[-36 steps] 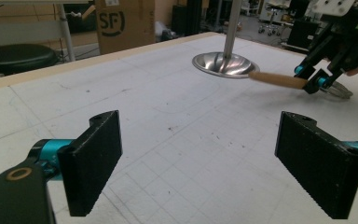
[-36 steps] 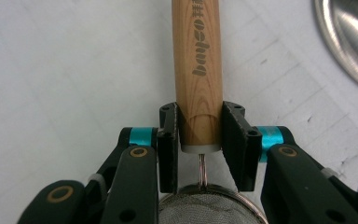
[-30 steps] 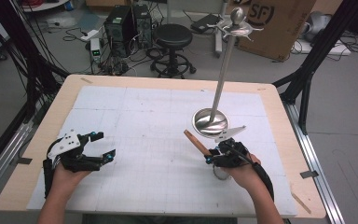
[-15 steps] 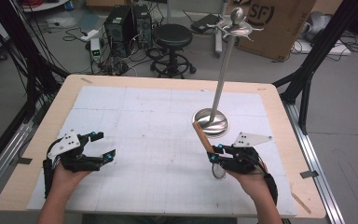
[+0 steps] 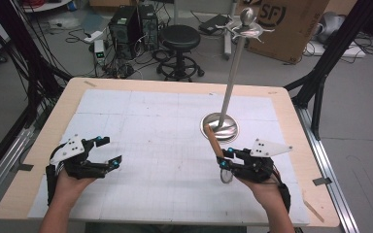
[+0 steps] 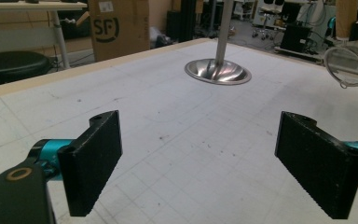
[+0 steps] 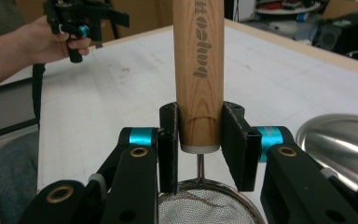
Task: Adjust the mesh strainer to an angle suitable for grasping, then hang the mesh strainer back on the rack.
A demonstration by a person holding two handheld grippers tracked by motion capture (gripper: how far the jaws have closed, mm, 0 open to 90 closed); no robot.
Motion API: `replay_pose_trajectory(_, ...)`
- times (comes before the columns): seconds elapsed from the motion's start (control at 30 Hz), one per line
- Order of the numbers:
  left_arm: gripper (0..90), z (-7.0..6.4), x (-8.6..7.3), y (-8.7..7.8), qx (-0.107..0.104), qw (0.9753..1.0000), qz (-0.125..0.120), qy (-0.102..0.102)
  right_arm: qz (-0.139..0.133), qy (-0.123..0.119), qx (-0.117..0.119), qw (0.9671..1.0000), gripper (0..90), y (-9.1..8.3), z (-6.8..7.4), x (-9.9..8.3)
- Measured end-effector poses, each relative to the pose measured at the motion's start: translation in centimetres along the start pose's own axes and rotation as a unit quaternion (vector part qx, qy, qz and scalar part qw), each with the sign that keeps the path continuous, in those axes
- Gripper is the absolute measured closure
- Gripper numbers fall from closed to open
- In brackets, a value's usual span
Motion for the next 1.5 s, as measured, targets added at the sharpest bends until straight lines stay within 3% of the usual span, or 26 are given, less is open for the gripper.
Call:
replay_pose_trajectory(0.17, 15.3, -0.4, 0.3, 0.1, -0.008, 1.0000, -0.001, 0.003, -0.014, -0.011, 0.006, 0.9998, 68.4, -0.1, 0.1, 0.1)
replay_pose_trajectory(0.83, 15.3, -1.5, 1.5, 0.2, -0.045, 0.9989, -0.010, 0.009, -0.038, -0.014, 0.010, 0.9991, 68.4, -0.4, -0.3, 0.2)
replay_pose_trajectory(1.5, 15.3, -1.8, 1.9, 0.1, -0.049, 0.9987, -0.011, 0.012, -0.036, -0.015, 0.017, 0.9991, 68.4, -0.1, -0.3, 0.1)
Point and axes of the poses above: each handheld gripper's, and its own axes: y roughly forward along the jaws, x roughly out of its top, z roughly to its left, the point moved 5 cm from there along y, roughly forward along the jaws, and after that the axes turned 1 degree about x, right-handed, at the moved point
